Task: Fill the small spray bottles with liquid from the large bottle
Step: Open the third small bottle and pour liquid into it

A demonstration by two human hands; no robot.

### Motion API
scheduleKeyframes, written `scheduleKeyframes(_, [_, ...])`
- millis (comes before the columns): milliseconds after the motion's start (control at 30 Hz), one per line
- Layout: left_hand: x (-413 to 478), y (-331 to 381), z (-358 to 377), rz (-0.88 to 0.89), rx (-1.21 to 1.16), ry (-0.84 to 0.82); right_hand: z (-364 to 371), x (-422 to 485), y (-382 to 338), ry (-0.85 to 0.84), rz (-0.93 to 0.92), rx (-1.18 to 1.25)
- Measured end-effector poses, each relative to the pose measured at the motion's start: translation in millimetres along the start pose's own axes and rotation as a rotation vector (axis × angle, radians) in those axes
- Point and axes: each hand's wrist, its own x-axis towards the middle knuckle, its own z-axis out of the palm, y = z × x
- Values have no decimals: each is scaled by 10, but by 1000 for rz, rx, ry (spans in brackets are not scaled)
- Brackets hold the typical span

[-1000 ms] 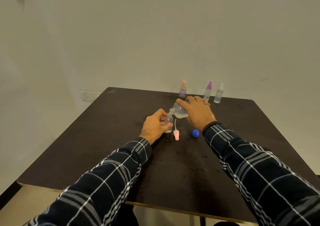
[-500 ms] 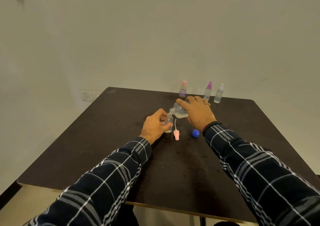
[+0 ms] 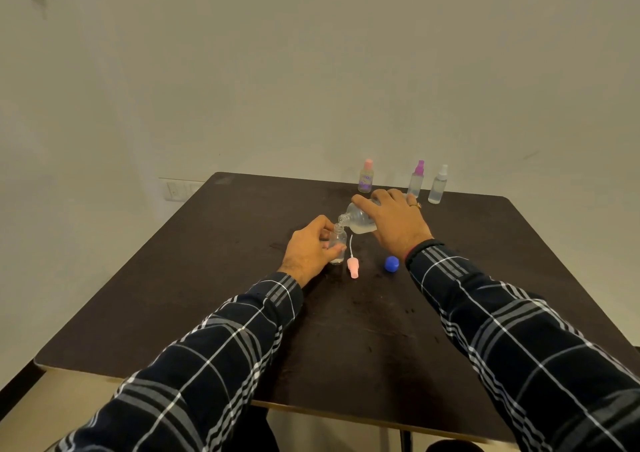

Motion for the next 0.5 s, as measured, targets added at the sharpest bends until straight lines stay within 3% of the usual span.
scheduleKeyframes(500, [-12,32,-13,-8,7,-4,-1,-5,-5,2,5,-5])
